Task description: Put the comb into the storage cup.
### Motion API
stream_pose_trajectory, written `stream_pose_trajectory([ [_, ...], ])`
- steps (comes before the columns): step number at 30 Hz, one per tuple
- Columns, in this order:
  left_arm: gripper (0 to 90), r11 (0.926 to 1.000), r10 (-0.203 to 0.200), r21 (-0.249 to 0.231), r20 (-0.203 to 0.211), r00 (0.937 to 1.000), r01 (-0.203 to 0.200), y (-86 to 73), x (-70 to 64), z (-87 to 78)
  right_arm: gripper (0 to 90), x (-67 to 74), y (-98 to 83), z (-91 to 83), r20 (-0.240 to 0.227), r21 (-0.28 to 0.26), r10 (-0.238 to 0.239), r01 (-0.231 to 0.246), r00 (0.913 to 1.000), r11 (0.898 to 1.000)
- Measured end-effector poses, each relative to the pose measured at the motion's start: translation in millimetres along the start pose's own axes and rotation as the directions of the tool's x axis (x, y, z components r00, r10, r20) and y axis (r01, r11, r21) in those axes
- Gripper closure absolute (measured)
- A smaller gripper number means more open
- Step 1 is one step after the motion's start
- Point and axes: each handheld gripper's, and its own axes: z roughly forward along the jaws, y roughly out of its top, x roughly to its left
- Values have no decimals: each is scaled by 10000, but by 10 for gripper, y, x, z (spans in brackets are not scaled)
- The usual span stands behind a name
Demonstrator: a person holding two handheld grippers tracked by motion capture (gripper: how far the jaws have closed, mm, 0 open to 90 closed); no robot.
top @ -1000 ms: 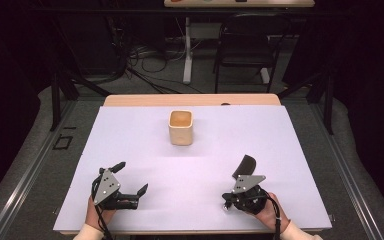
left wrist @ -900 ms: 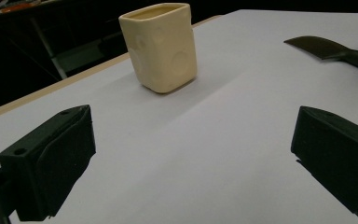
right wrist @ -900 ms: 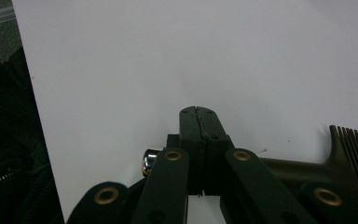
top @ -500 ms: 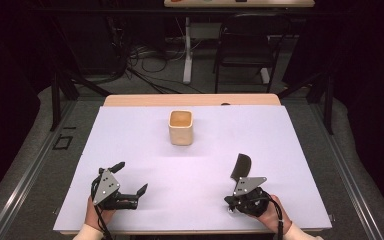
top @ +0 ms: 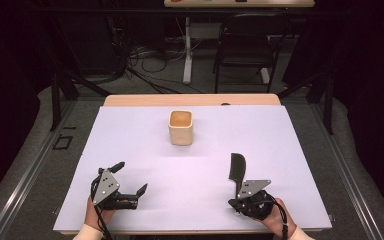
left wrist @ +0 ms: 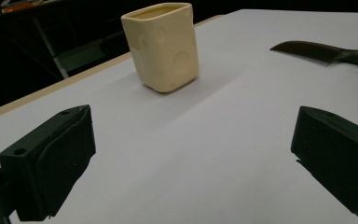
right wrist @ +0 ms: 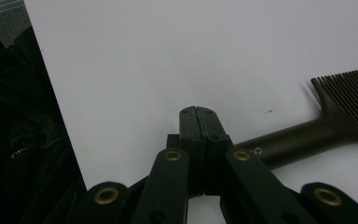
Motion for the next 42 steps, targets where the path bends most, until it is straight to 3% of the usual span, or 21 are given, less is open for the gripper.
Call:
stream_pose_trajectory([
  [42,0,9999,120,93,8,9999,-120,4,-4,2,900,-129,-191,-147,775,489,535,-574,9956,9971],
])
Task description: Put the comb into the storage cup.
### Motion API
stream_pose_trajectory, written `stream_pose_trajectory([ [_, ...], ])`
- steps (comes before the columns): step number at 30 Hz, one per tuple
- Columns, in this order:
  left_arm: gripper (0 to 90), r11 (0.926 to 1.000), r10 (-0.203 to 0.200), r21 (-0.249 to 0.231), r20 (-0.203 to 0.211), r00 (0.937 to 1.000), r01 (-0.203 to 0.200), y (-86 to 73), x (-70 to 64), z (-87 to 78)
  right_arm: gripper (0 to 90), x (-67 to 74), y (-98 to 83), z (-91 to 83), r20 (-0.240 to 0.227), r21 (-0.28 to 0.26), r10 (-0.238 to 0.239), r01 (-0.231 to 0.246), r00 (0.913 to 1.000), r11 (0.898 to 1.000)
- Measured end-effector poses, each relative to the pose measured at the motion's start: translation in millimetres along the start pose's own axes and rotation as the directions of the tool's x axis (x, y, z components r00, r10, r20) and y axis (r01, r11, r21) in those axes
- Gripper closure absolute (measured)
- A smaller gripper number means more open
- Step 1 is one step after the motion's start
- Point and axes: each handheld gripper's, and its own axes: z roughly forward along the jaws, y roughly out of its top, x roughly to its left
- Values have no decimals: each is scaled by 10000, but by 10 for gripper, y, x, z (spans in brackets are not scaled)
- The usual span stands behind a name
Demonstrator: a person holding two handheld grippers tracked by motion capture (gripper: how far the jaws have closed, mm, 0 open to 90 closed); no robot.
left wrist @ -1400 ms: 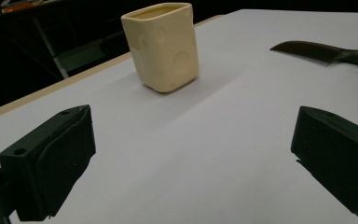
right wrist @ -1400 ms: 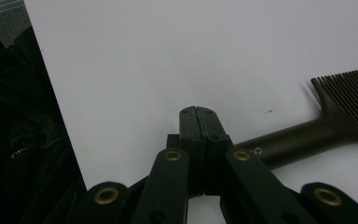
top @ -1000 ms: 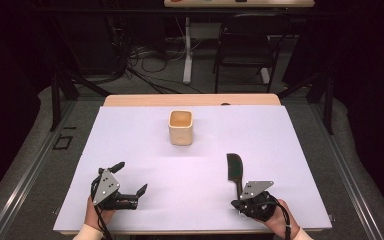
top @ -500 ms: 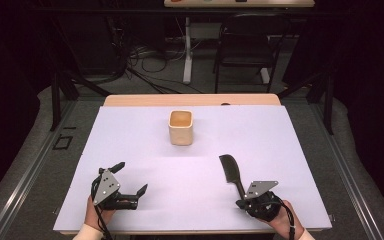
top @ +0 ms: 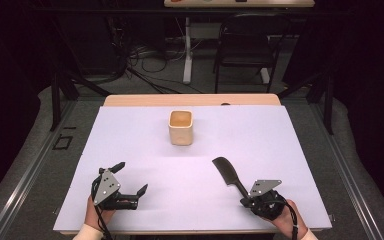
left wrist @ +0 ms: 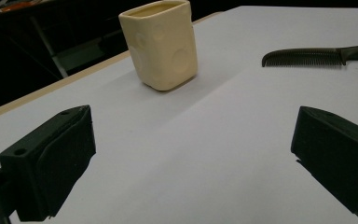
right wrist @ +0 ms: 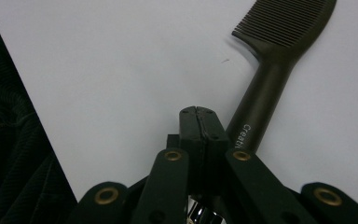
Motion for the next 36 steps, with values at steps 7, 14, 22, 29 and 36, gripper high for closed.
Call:
stream_pose_trajectory([
  [7,0,10000,-9,-21,2,10000,9,0,1,-1,900,-23,-8,1,167,77,48,-50,9998,10000],
  [14,0,10000,-10,-32,5,10000,10,0,0,-1,900,-51,-19,-5,289,92,122,-125,9995,9999],
  [22,0,10000,-17,-41,6,10000,17,0,0,-2,900,-71,-24,-7,410,150,107,-113,9991,9998],
  [29,0,10000,-14,-51,-18,10000,14,1,-2,-3,900,-78,-25,-12,460,221,165,-175,9988,9996],
  [36,0,10000,-6,-46,-19,10000,5,1,-2,-5,900,-97,-31,-10,514,297,175,-190,9985,9994],
])
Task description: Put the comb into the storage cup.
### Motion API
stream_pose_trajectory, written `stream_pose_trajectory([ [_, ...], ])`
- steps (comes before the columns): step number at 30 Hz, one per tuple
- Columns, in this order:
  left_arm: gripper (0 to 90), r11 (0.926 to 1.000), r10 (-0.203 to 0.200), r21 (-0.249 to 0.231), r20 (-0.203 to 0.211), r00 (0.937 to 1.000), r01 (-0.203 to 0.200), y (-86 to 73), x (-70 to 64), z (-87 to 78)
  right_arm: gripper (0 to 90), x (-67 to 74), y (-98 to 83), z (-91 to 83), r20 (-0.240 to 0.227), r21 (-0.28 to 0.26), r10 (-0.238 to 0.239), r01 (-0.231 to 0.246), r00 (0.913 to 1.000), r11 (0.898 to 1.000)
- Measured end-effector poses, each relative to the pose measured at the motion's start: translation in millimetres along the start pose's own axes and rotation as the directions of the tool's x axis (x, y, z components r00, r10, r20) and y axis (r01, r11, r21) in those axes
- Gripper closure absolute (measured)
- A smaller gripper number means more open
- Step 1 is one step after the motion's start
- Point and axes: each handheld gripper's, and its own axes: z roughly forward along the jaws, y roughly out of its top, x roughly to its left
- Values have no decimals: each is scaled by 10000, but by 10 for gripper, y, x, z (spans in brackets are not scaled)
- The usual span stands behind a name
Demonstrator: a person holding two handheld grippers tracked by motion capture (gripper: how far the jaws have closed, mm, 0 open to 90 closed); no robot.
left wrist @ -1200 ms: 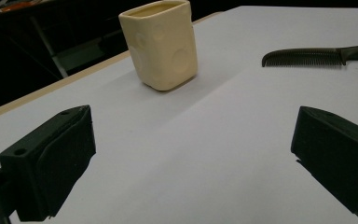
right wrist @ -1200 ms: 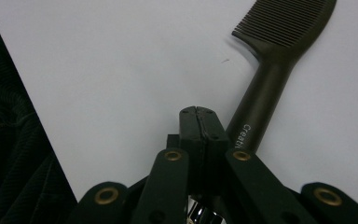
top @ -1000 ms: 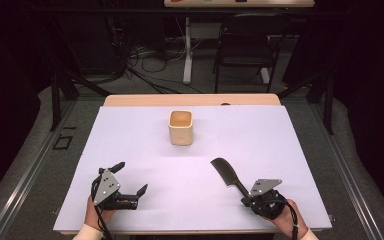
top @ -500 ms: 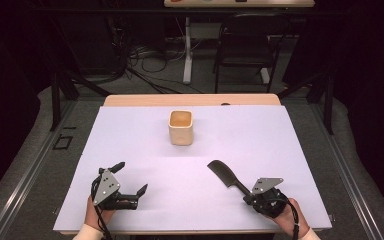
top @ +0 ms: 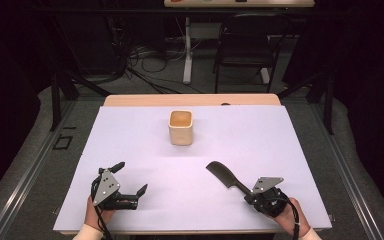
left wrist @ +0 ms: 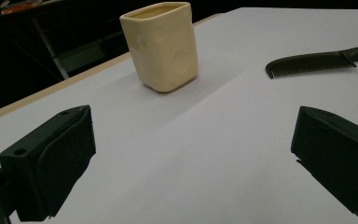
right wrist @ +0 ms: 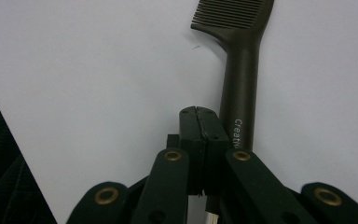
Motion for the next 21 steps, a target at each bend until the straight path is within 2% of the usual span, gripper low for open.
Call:
stream_pose_trajectory([
  [17,0,10000,35,16,-23,10000,-35,2,0,-2,900,-57,-21,-4,257,-42,200,-199,9995,9998],
  [21,0,10000,23,14,-27,10000,-23,1,0,-2,900,-70,-21,-4,340,-45,111,-109,9994,9999],
])
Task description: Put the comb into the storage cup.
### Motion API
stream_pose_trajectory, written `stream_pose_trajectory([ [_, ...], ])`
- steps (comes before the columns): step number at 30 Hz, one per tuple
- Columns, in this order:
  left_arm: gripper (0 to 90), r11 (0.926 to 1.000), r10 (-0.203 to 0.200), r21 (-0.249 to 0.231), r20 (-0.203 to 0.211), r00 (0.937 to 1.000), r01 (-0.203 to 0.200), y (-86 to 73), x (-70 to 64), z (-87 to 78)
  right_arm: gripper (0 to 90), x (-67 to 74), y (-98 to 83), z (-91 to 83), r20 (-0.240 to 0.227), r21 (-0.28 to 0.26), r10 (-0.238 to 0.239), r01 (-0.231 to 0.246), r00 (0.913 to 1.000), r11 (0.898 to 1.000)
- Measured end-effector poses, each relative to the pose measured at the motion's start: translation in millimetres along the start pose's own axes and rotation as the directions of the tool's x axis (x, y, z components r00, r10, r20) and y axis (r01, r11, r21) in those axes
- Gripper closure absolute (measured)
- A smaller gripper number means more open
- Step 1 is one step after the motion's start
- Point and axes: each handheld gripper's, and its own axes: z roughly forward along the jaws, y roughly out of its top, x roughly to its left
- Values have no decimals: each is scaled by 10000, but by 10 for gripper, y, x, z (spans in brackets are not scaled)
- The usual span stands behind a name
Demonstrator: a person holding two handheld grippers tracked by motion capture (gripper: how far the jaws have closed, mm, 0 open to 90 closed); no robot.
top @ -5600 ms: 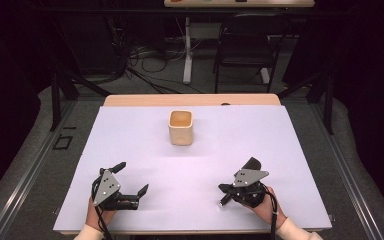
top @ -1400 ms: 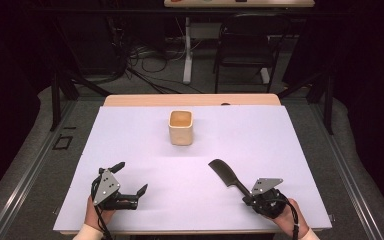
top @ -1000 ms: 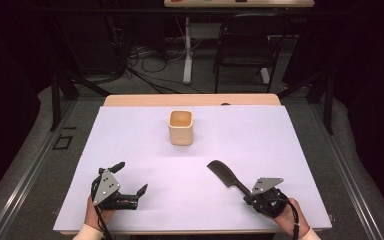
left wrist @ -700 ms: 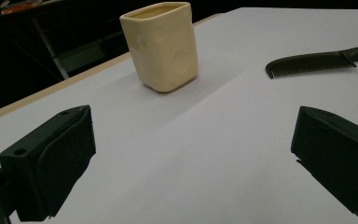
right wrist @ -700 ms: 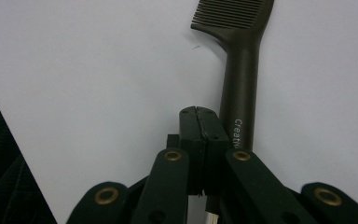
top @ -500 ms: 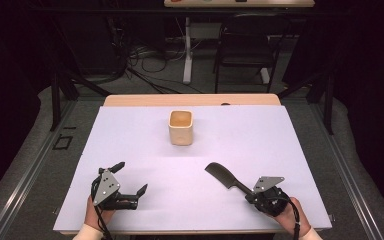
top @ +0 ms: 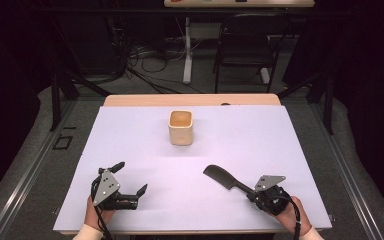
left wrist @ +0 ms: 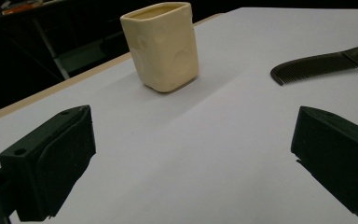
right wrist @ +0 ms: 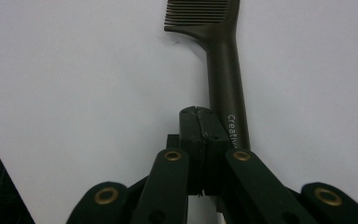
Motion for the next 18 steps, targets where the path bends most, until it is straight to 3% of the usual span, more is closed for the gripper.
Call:
stream_pose_trajectory([
  [9,0,10000,27,-6,3,10000,-27,3,-2,-1,896,1,7,-5,132,37,17,-17,9999,10000],
  [15,0,10000,19,-19,-6,10000,-19,3,-4,0,729,17,32,-38,-298,71,101,-99,9995,9999],
  [18,0,10000,13,-33,-26,10000,-13,3,-6,-2,598,26,61,-71,-419,-17,264,-264,9988,9996],
])
